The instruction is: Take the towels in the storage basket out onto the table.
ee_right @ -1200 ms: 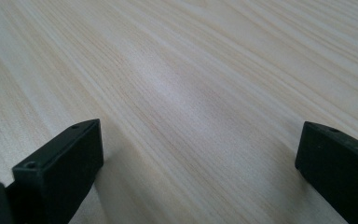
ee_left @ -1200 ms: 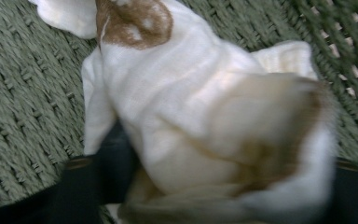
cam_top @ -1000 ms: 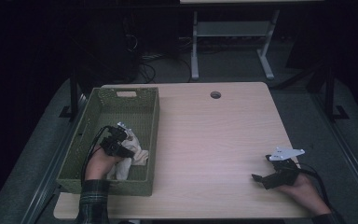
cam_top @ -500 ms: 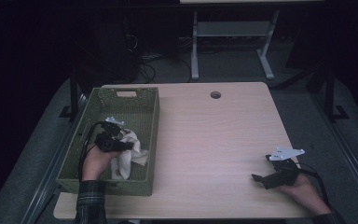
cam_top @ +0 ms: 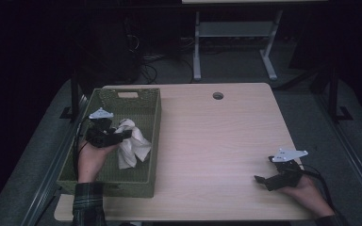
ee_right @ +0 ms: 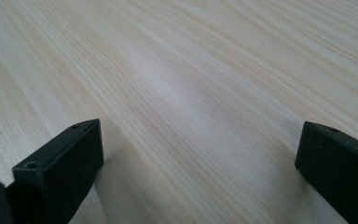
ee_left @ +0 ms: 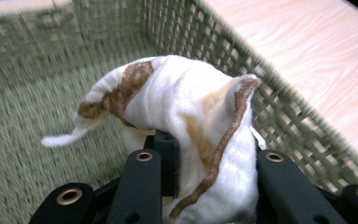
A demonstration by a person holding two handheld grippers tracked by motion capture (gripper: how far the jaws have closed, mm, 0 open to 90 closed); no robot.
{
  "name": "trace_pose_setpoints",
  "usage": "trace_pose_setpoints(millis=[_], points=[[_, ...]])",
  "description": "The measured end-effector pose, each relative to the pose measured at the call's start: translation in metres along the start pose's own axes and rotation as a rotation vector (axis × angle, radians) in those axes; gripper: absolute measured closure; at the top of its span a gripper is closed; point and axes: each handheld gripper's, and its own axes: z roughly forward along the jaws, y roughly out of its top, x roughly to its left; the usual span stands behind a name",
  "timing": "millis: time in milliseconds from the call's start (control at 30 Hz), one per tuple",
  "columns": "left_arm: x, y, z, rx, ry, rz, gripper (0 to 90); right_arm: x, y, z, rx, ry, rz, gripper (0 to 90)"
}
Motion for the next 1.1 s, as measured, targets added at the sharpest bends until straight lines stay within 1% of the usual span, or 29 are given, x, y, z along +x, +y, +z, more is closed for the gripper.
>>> trace_pose_setpoints(millis=[100,167,233,300,400,600,867,1100], points=[[-0.003,0.006,-0.008,-0.042,-0.003,0.017,71.0,0.0,0.0,0.0,0.0,0.001,0.0,0.5],[-0.005,0.009,-0.011,-0.065,-0.003,0.021,71.1,0.0,0.0,0.0,0.0,0.0,0.0,0.5],[-0.006,0.013,-0.016,-0.086,-0.012,0.031,71.2,0.0,0.0,0.0,0.0,0.0,0.001,0.5],[-0.008,0.017,-0.021,-0.112,-0.017,0.033,71.3,0.0,0.0,0.0,0.0,0.001,0.001,0.5],[-0.009,0.022,-0.027,-0.135,-0.02,0.049,71.4,0.0,0.0,0.0,0.0,0.001,0.001,0.5],[-0.012,0.029,-0.033,-0.185,-0.046,0.052,71.6,0.0,0.0,0.0,-0.001,0.001,0.0,0.5],[-0.019,0.038,-0.039,-0.227,-0.077,0.068,71.6,0.0,0.0,0.0,0.0,0.001,0.001,0.5],[-0.026,0.044,-0.04,-0.229,-0.078,0.086,71.7,-0.001,0.001,0.001,-0.001,0.008,-0.008,0.5]])
